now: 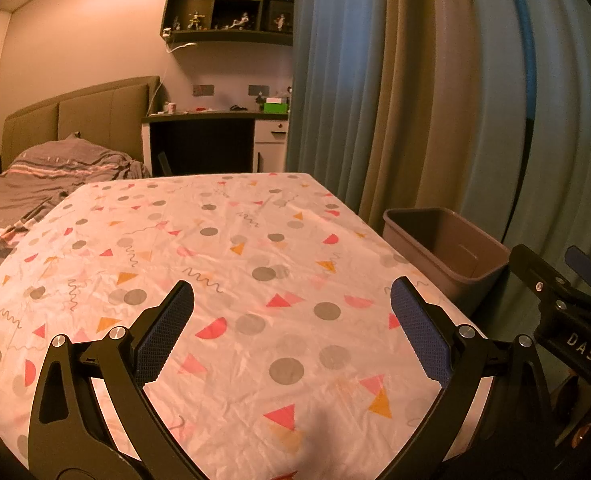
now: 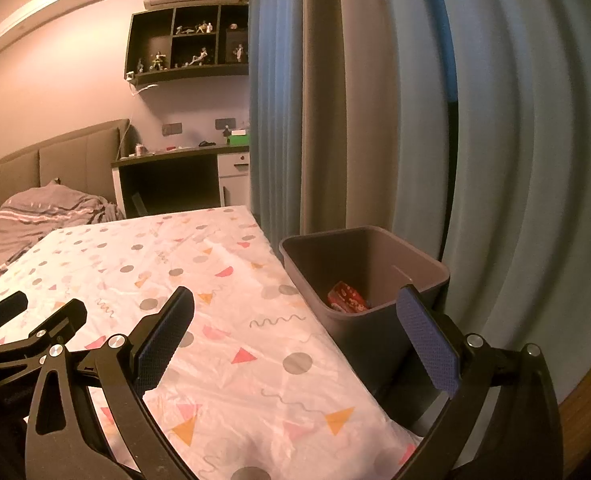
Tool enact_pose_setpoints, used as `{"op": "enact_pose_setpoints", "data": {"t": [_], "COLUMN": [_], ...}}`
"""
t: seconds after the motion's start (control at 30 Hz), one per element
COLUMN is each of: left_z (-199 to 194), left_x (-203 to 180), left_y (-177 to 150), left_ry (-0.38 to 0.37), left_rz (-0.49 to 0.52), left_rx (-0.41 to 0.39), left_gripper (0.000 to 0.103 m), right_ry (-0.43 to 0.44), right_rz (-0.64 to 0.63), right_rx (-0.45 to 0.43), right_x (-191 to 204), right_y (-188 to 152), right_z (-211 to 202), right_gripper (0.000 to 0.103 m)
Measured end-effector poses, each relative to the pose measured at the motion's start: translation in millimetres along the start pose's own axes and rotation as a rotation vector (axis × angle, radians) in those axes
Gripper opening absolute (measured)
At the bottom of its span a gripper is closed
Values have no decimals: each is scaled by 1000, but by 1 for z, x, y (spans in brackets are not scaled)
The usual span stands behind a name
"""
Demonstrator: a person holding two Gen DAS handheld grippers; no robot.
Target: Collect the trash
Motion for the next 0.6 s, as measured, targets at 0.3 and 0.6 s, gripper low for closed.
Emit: {"op": "enact_pose_setpoints", "data": {"t": [0.3,0.6], "left_z": [0,0], "left_x": [0,1], "left_y": [0,0], "left_ry": [-1,-2], "left_rz": [1,1], "left_rx": [1,1], "left_gripper": [97,97], "right_ry": [-1,-1], "right_rz": [1,2], "right_rx": [0,0], "right_x": [2,2], "right_y": [0,0], "right_z": [-1,0], "right_gripper": [97,97]}}
Point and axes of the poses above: each gripper's, at about its wrist camera, not at the fingertips, and z roughly the way its jaws point, x to its left, y to its top, the point moved 6 cm from there along z, roughly the way its jaws point, and after that the axes turned 15 degrees about -x, right-handed, at the moved point
